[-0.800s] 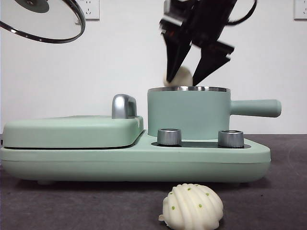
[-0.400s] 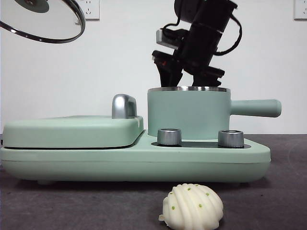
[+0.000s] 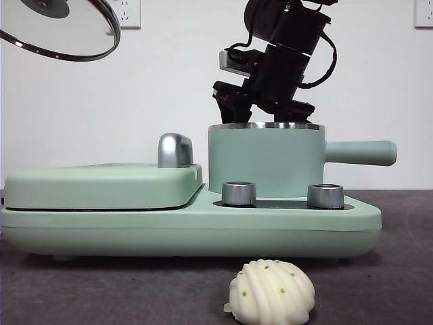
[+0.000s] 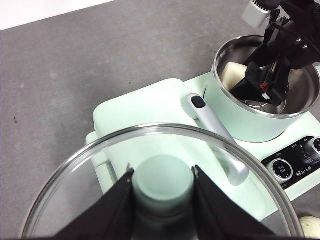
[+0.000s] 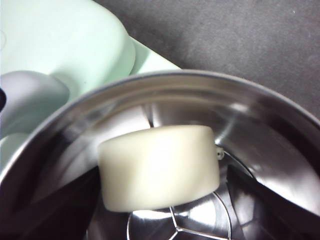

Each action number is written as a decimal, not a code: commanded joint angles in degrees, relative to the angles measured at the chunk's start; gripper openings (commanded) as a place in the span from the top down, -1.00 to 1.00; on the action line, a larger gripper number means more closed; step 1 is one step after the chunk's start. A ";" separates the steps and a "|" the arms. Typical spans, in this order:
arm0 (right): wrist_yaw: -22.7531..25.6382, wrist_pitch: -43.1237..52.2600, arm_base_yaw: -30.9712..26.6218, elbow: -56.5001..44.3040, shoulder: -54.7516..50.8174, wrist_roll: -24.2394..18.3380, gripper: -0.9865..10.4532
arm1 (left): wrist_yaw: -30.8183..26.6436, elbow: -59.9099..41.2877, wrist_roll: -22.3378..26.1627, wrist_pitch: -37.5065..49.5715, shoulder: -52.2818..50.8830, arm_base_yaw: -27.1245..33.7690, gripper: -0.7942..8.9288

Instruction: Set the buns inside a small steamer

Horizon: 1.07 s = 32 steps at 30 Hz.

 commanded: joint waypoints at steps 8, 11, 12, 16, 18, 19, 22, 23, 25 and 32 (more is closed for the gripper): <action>-0.22 -4.94 1.11 4.20 -9.49 0.74 0.13 | -0.15 0.87 -0.15 1.27 0.00 -0.11 0.82; -0.09 -4.26 2.93 3.02 -14.91 0.74 0.13 | -0.15 0.87 -0.15 1.27 0.00 -0.11 0.82; 0.11 -3.13 3.74 1.53 -17.03 0.74 0.13 | -0.13 0.87 -0.15 1.27 0.00 -0.11 0.82; 1.33 9.31 7.21 -11.37 -26.86 0.74 0.15 | -0.13 0.87 -0.15 1.27 0.00 -0.11 0.82; 1.42 14.21 8.39 -17.18 -30.67 1.14 0.16 | -0.15 0.87 -0.15 1.27 0.00 -0.11 0.82; 1.33 16.92 9.14 -20.55 -32.74 1.36 0.16 | -0.15 0.87 -0.15 1.29 0.00 -0.11 0.82; 1.05 23.02 11.17 -28.89 -38.12 1.36 0.16 | -0.15 0.87 -0.15 1.29 0.00 -0.11 0.82; 0.39 25.35 11.98 -31.93 -40.02 1.29 0.16 | -0.13 0.87 -0.15 1.27 0.00 -0.11 0.82; -0.76 30.01 13.62 -37.88 -43.58 1.09 0.16 | -0.13 0.87 -0.13 1.29 0.00 -0.11 0.82; -0.79 30.38 19.87 -50.25 -50.62 1.07 0.16 | -0.15 0.87 -0.15 1.29 0.00 -0.11 0.82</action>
